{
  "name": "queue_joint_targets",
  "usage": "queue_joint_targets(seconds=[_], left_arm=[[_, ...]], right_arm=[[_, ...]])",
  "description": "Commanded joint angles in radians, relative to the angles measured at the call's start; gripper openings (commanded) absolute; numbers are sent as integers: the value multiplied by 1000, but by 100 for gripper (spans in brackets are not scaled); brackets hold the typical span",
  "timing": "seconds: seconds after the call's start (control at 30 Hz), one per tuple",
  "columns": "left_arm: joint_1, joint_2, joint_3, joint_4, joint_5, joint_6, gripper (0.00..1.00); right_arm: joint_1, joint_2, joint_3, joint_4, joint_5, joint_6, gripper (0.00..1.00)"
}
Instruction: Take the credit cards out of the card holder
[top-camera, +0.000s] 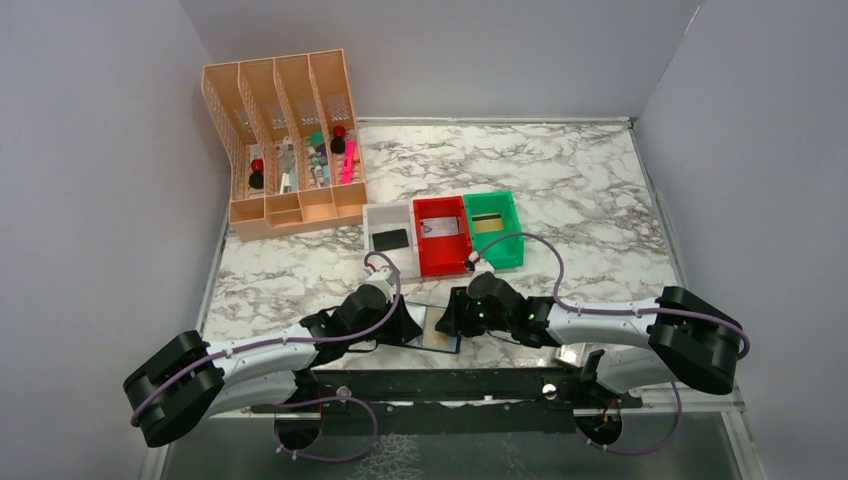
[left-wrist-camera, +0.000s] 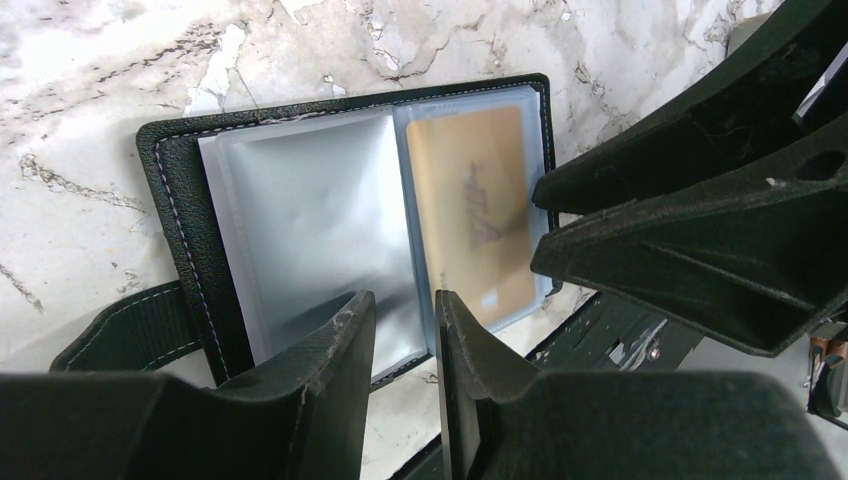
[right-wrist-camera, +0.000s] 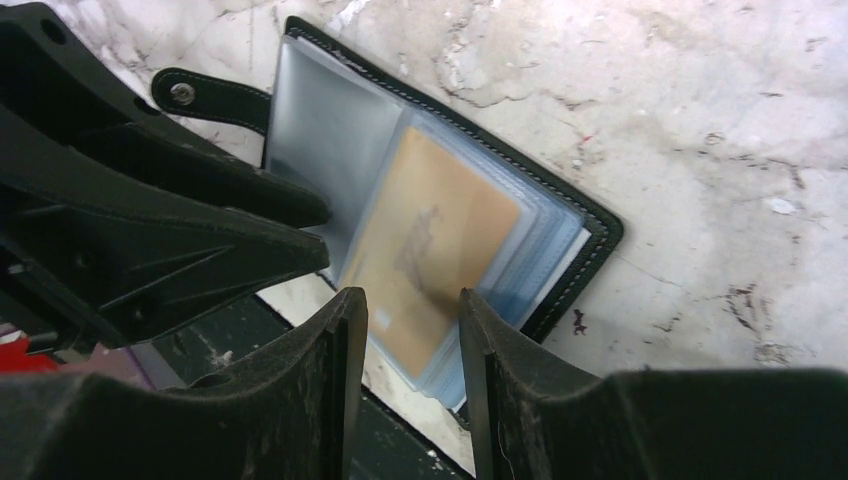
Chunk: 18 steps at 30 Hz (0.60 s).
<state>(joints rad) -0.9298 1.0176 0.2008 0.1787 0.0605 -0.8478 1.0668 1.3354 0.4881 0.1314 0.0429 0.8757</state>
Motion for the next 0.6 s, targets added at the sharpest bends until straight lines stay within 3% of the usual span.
queue_joint_targets(seconds=[0.0, 0.27, 0.43, 0.57], left_arm=[[-4, 3, 9, 10, -4, 13, 32], [-4, -21, -2, 10, -4, 7, 32], [-4, -52, -2, -13, -15, 13, 32], [-4, -102, 33, -147, -92, 43, 41]], right_arm=[[-1, -22, -13, 80, -56, 31, 44], [-1, 8, 21, 113, -84, 55, 44], [-1, 6, 51, -18, 4, 58, 44], [-1, -8, 49, -89, 50, 57, 45]])
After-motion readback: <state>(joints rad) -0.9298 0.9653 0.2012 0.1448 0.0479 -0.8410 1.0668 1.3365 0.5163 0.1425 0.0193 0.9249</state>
